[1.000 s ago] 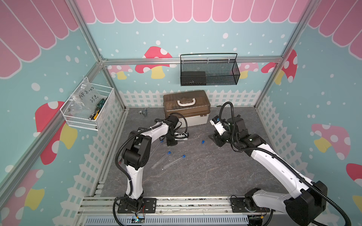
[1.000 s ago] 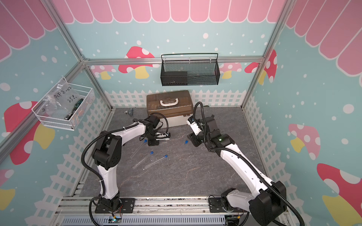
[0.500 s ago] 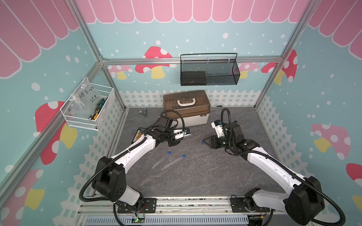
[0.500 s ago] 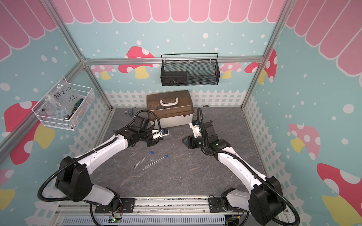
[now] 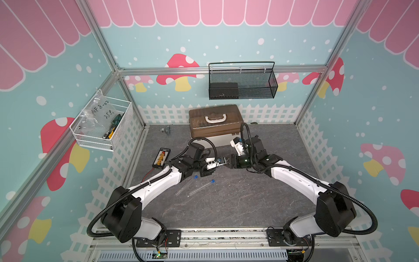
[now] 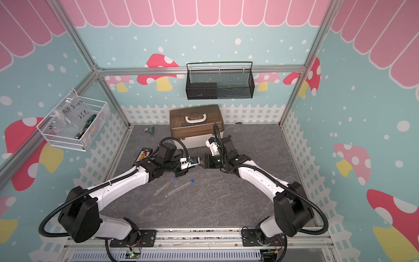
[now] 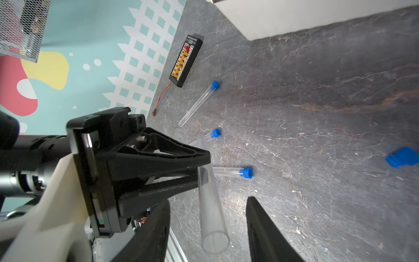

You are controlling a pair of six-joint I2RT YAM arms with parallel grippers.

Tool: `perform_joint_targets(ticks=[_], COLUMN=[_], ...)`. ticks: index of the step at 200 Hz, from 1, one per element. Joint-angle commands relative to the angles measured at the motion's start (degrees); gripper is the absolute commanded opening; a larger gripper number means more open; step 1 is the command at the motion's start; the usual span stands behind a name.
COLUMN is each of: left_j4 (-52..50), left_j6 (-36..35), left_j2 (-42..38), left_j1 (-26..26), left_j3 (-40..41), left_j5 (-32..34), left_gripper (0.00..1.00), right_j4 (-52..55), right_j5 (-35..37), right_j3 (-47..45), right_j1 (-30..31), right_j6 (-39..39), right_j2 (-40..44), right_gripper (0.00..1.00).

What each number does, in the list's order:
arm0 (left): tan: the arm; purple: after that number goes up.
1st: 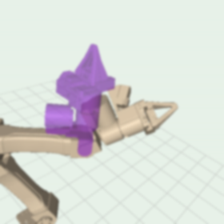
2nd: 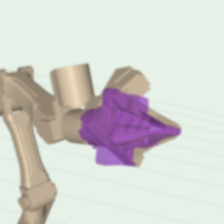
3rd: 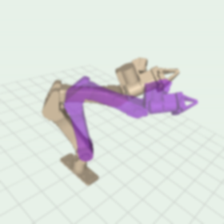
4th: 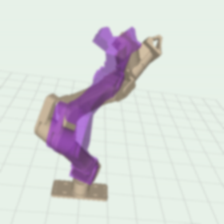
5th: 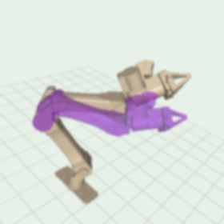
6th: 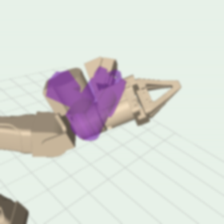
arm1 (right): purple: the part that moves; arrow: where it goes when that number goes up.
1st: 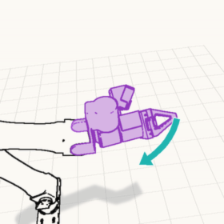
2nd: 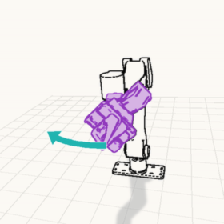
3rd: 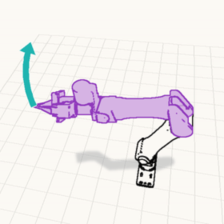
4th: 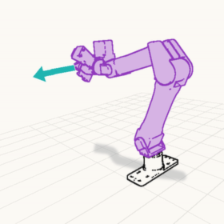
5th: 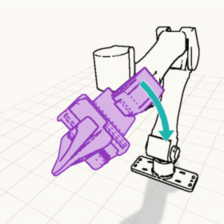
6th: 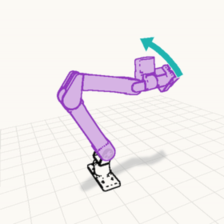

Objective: Insert stoppers into test tubes
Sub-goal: Pick up the test tube at the center of the board.

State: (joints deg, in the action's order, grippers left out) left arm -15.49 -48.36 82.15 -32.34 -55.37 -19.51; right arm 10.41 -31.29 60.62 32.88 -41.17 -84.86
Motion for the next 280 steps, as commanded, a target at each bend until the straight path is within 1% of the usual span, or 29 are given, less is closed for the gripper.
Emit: perform_joint_targets(ticks=[1, 40, 81, 159, 189, 227, 257, 269, 280], left_j4=[1.8, 2.9, 3.2, 3.4, 3.4, 3.5, 3.9, 4.0, 5.0], left_j6=[0.0, 0.2, 0.2, 0.1, 0.1, 0.2, -0.1, -0.3, -0.3], left_j2=[-0.7, -0.7, -1.0, -0.9, -0.8, -0.8, -0.8, -0.9, -0.9], left_j1=[-0.2, -0.4, -0.7, -1.2, -1.3, -1.3, -1.4, -1.3, -1.4], left_j3=[1.6, 2.2, 2.4, 2.6, 2.6, 2.6, 2.9, 3.2, 4.1], left_j5=[-0.3, -0.8, -0.5, 0.6, 0.8, 1.0, 1.8, 1.9, 2.2], left_gripper=[0.14, 0.14, 0.14, 0.14, 0.14, 0.14, 0.18, 0.22, 0.28], right_j4=[1.0, 1.0, 1.3, 1.6, 1.6, 1.6, 1.6, 1.6, 1.6], right_j5=[-0.5, -0.7, -0.5, -0.7, -1.0, -1.5, -2.1, -2.7, -4.0], right_j3=[1.5, 2.0, 2.0, 2.0, 2.0, 1.8, 1.8, 2.0, 2.3], right_j1=[0.6, 0.6, 0.6, 0.6, 0.5, 0.5, 0.6, 0.6, 0.6], right_j6=[-1.9, -2.6, -2.9, -3.2, -3.2, -3.3, -3.7, -3.7, -4.0], right_j2=[-0.7, -2.0, -2.5, -2.9, -2.9, -2.9, -2.9, -2.9, -2.8], right_gripper=[0.49, 0.41, 0.34, 0.23, 0.21, 0.16, 0.13, 0.12, 0.11])
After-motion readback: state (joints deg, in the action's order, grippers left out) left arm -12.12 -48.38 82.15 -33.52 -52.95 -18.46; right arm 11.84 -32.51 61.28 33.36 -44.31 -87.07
